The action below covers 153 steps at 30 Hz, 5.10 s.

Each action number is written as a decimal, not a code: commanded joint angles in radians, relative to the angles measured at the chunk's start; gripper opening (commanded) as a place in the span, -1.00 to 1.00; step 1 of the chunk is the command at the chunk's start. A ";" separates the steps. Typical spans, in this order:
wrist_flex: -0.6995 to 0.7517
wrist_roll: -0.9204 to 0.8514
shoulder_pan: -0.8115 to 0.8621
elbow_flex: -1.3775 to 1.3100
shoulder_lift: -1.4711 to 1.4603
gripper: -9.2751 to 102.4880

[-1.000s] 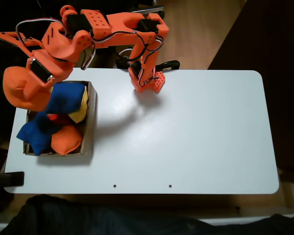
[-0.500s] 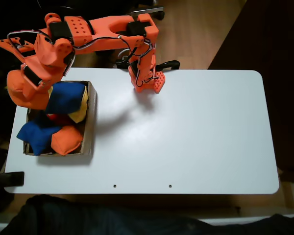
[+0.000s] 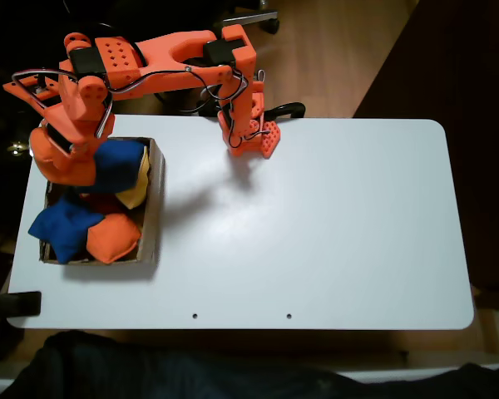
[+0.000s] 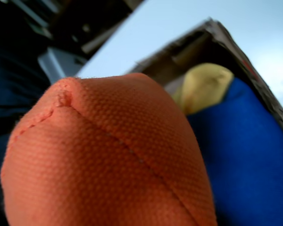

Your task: Grasp a bag and put it in the box.

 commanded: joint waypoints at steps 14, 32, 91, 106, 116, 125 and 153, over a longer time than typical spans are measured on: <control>0.074 -0.003 0.025 -0.212 -0.118 -0.70; 0.112 -0.021 0.026 -0.241 -0.183 -0.40; -0.017 -0.137 -0.146 0.167 0.316 0.48; -0.040 -0.061 -0.313 0.258 0.514 0.48; -0.067 0.069 -0.515 0.307 0.644 0.48; -0.129 0.123 -0.699 0.410 0.742 0.48; -0.430 0.396 -1.028 0.910 1.032 0.02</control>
